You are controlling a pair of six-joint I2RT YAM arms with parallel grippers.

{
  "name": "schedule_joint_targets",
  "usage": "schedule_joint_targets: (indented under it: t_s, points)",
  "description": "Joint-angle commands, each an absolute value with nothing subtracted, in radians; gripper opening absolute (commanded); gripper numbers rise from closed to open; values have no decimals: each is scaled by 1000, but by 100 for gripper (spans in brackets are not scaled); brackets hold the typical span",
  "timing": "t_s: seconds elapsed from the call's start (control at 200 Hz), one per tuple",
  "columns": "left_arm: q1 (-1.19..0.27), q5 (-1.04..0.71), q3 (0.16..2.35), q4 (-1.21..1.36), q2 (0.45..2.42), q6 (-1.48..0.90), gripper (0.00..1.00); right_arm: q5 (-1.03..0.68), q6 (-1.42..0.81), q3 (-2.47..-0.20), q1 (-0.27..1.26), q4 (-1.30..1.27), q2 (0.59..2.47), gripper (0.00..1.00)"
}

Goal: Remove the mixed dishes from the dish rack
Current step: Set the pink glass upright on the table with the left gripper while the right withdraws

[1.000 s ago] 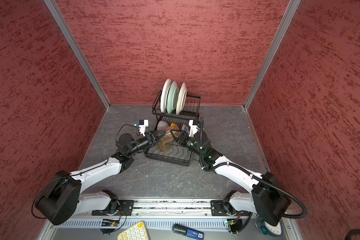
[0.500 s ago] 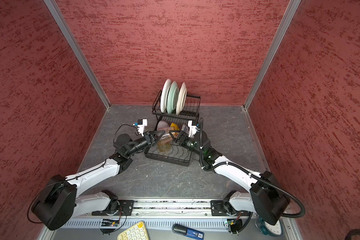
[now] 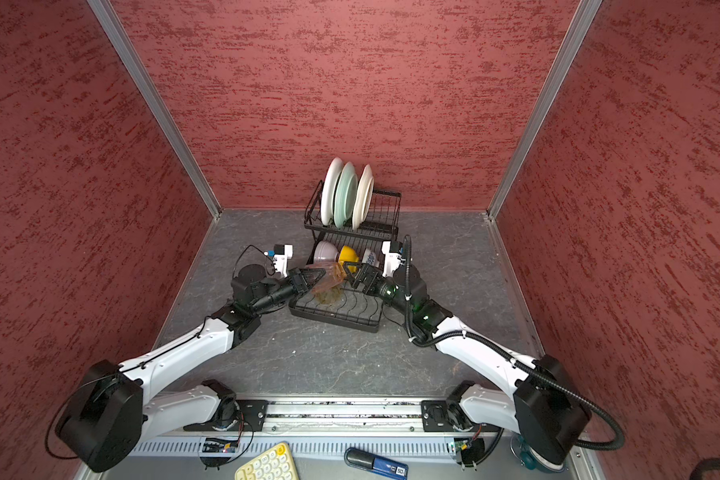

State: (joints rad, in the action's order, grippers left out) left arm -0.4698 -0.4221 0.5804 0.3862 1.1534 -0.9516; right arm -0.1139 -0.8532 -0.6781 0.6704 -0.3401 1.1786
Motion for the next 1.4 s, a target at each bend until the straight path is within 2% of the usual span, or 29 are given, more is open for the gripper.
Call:
schedule_joint_targets:
  t_s: [0.0,0.266,0.421,0.711,0.962,1.247,1.398]
  points:
    - [-441,-364,632,259,1096,-849,0,-42,-756,-666,667,-258,1140,99]
    - [-289,-199,763,-87,1029,-651,0,31,-675,-599,666,-230,1065,99]
    - [-238,-35,818,-221,1031,-513,0,68,-619,-595,667,-150,1018,99]
    - [-149,285,998,-428,1252,-335,0,189,-550,-568,667,-7,934,99]
    - [-71,274,1142,-503,1456,-313,0,198,-541,-573,667,80,928,99]
    - [-61,353,1314,-594,1679,-256,0,177,-558,-562,667,111,897,99]
    - [-34,330,1425,-652,1787,-240,0,161,-569,-562,667,146,887,99]
